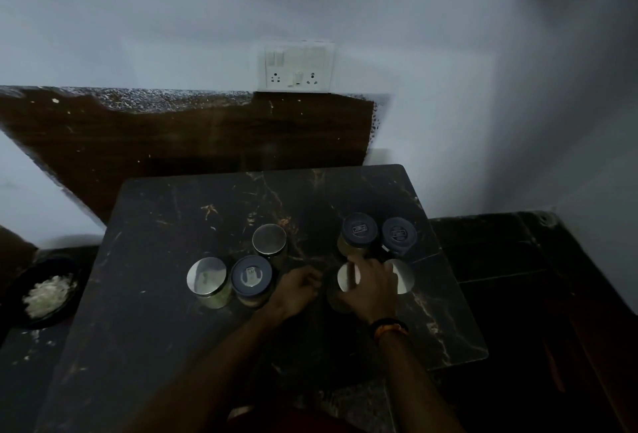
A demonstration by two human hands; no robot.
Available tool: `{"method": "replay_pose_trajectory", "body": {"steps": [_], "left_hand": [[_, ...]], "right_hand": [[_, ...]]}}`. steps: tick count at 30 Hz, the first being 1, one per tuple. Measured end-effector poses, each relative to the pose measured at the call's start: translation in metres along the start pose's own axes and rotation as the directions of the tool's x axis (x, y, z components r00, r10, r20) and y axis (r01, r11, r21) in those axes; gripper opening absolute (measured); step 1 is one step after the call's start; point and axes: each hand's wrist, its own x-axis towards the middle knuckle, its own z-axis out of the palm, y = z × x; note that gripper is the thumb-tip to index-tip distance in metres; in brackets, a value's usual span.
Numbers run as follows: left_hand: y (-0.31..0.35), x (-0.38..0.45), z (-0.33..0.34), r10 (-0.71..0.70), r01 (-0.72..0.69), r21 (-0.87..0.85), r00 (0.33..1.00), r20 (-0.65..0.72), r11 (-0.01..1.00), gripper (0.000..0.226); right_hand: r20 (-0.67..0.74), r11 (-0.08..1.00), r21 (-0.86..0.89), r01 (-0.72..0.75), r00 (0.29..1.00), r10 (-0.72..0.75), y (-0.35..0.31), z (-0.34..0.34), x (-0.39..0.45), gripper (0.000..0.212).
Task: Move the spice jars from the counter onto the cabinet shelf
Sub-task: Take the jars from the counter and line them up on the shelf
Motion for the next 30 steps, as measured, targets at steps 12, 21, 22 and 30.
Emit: {"method": "replay_pose_trajectory", "body": {"steps": [12, 21, 22, 30], "left_hand": [[0.028, -0.04, -0.03, 0.028, 0.344, -0.932, 0.937, 0.349, 0.112, 0.061], [0.075, -0.065, -0.054, 0.145, 0.014, -0.991, 0.989, 0.034, 0.136, 0.079], [0.078, -0.065, -0.055, 0.177, -0.023, -0.989, 0.984, 0.004, 0.148, 0.086], [0.106, -0.072, -0.062, 0.256, -0.349, -0.815, 0.933, -0.254, 0.462, 0.088]], "right_hand": [[0.082, 0.697, 0.677, 0.236, 0.917, -0.39, -0.049, -0.097, 0.011, 0.086], [-0.067, 0.304, 0.931, 0.203, 0.912, -0.404, -0.062, -0.104, 0.021, 0.077], [-0.077, 0.256, 0.949, 0.187, 0.919, -0.386, -0.067, -0.103, 0.022, 0.073], [-0.092, 0.108, 0.986, 0.125, 0.959, -0.267, -0.103, -0.096, 0.032, 0.065]]}}
